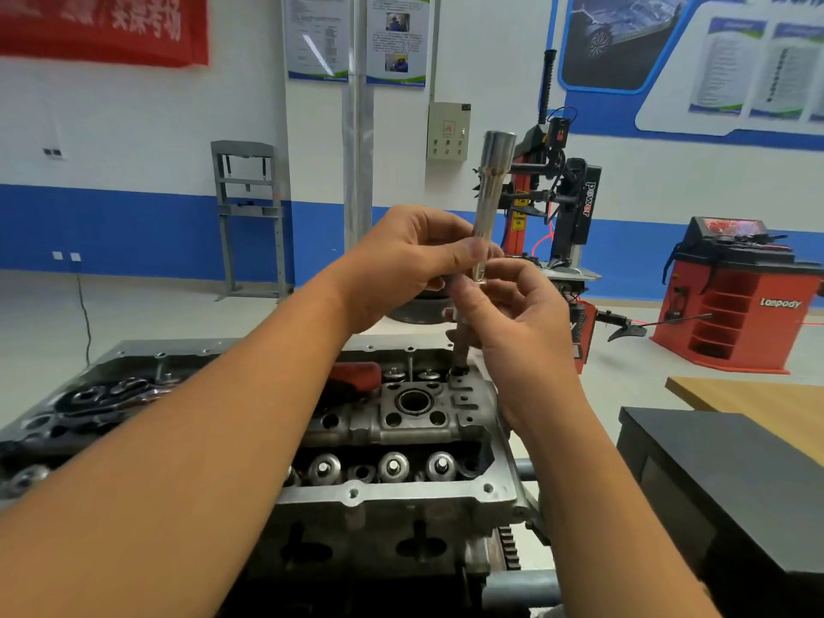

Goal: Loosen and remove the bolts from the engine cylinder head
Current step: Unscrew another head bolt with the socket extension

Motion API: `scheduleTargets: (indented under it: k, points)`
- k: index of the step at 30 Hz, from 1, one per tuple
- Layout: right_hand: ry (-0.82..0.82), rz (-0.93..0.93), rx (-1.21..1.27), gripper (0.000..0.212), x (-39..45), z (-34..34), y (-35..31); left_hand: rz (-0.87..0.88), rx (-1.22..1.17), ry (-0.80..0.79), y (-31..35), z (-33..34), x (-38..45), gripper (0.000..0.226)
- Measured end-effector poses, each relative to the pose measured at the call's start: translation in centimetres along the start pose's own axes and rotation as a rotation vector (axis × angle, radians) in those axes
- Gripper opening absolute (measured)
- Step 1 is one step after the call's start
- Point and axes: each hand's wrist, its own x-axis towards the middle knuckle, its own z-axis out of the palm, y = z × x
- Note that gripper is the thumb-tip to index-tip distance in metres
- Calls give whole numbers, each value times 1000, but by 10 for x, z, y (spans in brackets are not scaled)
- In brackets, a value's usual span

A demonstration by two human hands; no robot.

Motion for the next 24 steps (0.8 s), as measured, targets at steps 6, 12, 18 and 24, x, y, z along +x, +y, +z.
scheduleTargets:
  k: [6, 12, 18, 24]
  points:
    - [-26, -56, -131, 13, 0, 1, 5, 62, -86, 146, -14, 4, -4, 34]
    - [-30, -10, -58, 6, -2, 2, 3, 128, -130, 159, -15, 4, -7, 17]
    - [-34, -73, -202, 5, -3, 2, 4, 121, -150, 220, -15, 10, -9, 26]
    - [-90, -68, -197, 6, -2, 4, 2, 144, -99, 262, -15, 10, -11, 18]
